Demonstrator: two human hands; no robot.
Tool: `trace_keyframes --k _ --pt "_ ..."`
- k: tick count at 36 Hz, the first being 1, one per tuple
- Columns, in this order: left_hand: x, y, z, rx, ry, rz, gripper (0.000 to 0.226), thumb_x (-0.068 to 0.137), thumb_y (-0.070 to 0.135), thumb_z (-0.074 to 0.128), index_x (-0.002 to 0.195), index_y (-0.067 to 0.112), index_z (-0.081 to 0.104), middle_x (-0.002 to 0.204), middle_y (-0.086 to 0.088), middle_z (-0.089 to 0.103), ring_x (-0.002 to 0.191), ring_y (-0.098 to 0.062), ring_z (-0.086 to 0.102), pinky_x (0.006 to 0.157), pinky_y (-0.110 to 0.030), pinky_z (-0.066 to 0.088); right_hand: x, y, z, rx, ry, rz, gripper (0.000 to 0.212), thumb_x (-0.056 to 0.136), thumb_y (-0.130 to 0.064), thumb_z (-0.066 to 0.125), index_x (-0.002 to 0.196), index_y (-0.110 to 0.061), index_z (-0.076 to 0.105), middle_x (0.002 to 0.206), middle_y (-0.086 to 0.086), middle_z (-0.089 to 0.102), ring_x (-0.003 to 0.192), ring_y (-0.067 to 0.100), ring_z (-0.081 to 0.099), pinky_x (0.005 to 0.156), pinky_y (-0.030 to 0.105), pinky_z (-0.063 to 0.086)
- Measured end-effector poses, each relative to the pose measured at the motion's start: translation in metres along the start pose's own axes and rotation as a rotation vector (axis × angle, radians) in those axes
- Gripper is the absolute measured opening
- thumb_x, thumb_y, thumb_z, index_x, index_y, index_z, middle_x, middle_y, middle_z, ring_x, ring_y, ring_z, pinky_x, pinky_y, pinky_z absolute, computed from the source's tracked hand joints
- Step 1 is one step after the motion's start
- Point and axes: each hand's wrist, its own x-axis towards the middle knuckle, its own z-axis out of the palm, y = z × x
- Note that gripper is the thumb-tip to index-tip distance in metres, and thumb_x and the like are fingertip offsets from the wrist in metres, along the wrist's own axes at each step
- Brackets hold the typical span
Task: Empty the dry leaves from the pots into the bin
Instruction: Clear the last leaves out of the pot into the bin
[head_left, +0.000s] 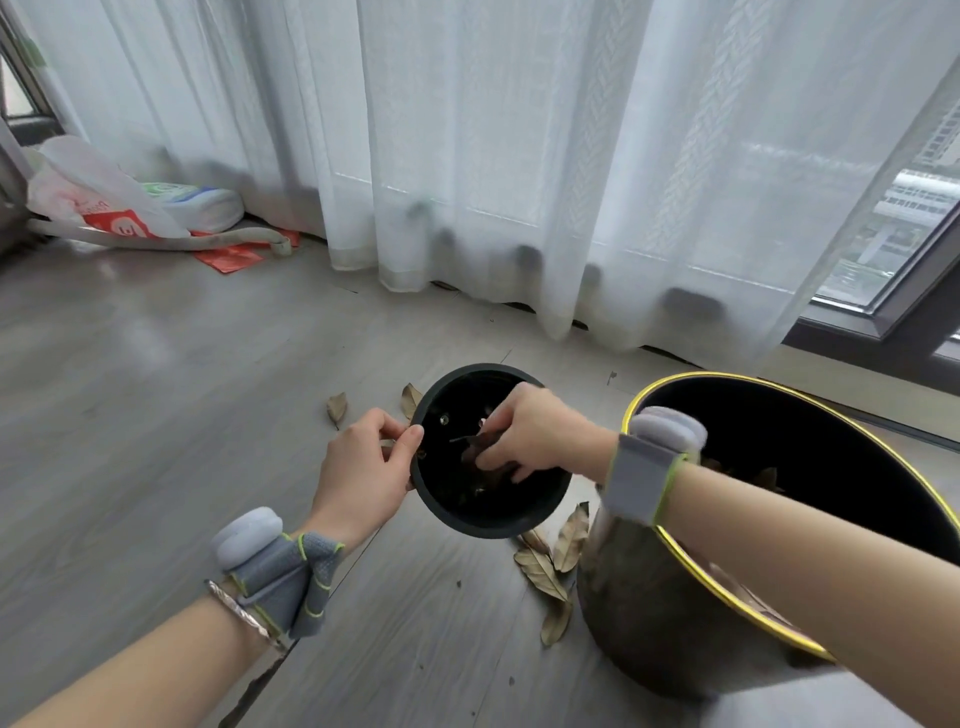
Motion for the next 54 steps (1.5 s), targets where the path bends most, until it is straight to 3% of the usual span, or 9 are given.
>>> trace_keyframes --k 4,14,22,30,39,42,46,50,54 --pt "0.004 -0.006 0.006 -0.024 0.012 -0.038 0.016 0.093 0.019 0.057 0.08 0.01 0.056 0.074 0.007 0.059 0.067 -0.005 0.063 0.064 -0.028 0.06 -0.03 0.014 -0.041 0.17 0.034 0.012 0.021 0.078 -0.005 0.073 0.098 -0.009 0.074 0.072 0.003 0.067 0.052 0.006 0.063 0.063 0.019 0.058" --pt "0.008 -0.013 0.021 -0.004 0.0 -0.043 0.016 0.093 0.019 0.058 0.079 0.011 0.057 0.079 0.0 0.061 0.07 -0.011 0.063 0.062 -0.029 0.058 -0.073 0.083 -0.107 0.566 0.245 0.172 0.019 0.075 0.0 0.073 0.094 -0.005 0.072 0.086 0.013 0.068 0.064 0.016 0.063 0.061 0.021 0.059" --pt "0.005 -0.013 0.02 0.03 -0.011 -0.062 0.016 0.093 0.023 0.057 0.081 0.012 0.057 0.085 -0.002 0.063 0.069 -0.015 0.065 0.054 -0.021 0.052 -0.065 0.124 -0.096 0.315 0.241 0.31 0.014 0.078 -0.007 0.074 0.091 -0.012 0.072 0.085 0.01 0.068 0.074 0.02 0.065 0.06 0.027 0.06" --pt "-0.001 -0.011 0.015 0.126 -0.036 -0.08 0.019 0.093 0.027 0.056 0.086 0.01 0.062 0.092 -0.008 0.067 0.071 -0.022 0.068 0.059 -0.025 0.052 -0.064 0.129 -0.101 0.455 0.291 0.292 0.026 0.086 -0.003 0.065 0.111 -0.001 0.065 0.08 0.01 0.064 0.069 0.017 0.062 0.056 0.023 0.058" --pt "-0.006 0.009 -0.003 0.171 -0.018 -0.039 0.021 0.093 0.03 0.056 0.083 0.013 0.062 0.089 -0.006 0.069 0.063 -0.021 0.069 0.074 -0.034 0.055 -0.075 0.102 -0.086 0.434 0.442 0.03 0.022 0.088 -0.005 0.062 0.108 0.005 0.065 0.088 0.017 0.065 0.067 0.015 0.063 0.059 0.02 0.057" --pt "-0.01 0.025 -0.017 0.156 -0.034 -0.013 0.022 0.093 0.026 0.057 0.083 0.007 0.062 0.083 -0.007 0.069 0.066 -0.023 0.068 0.055 -0.015 0.053 -0.083 0.077 -0.074 0.42 0.403 -0.065 0.022 0.09 -0.01 0.062 0.106 0.005 0.066 0.089 0.017 0.067 0.068 0.017 0.065 0.06 0.021 0.059" --pt "-0.019 0.044 -0.035 0.146 -0.158 -0.017 0.024 0.092 0.025 0.057 0.081 0.005 0.063 0.077 -0.011 0.072 0.069 -0.026 0.07 0.075 -0.038 0.058 -0.093 0.047 -0.058 0.264 0.225 -0.096 0.029 0.091 -0.028 0.06 0.107 -0.004 0.066 0.088 0.01 0.071 0.074 0.019 0.072 0.068 0.029 0.061" --pt "-0.038 0.06 -0.048 0.161 -0.262 -0.001 0.023 0.092 0.021 0.057 0.082 0.001 0.064 0.077 -0.016 0.072 0.069 -0.026 0.067 0.05 -0.015 0.055 -0.11 0.034 -0.053 0.137 0.124 -0.071 0.025 0.092 -0.023 0.059 0.112 -0.008 0.063 0.086 0.003 0.071 0.054 0.011 0.068 0.063 0.019 0.058" --pt "-0.061 0.07 -0.052 0.145 -0.412 -0.061 0.023 0.093 0.022 0.056 0.081 0.004 0.065 0.073 -0.009 0.074 0.073 -0.02 0.071 0.054 -0.018 0.056 -0.136 0.038 -0.051 0.081 0.093 -0.001 0.025 0.09 -0.015 0.06 0.114 -0.008 0.063 0.078 0.006 0.069 0.051 0.011 0.066 0.051 0.01 0.047"
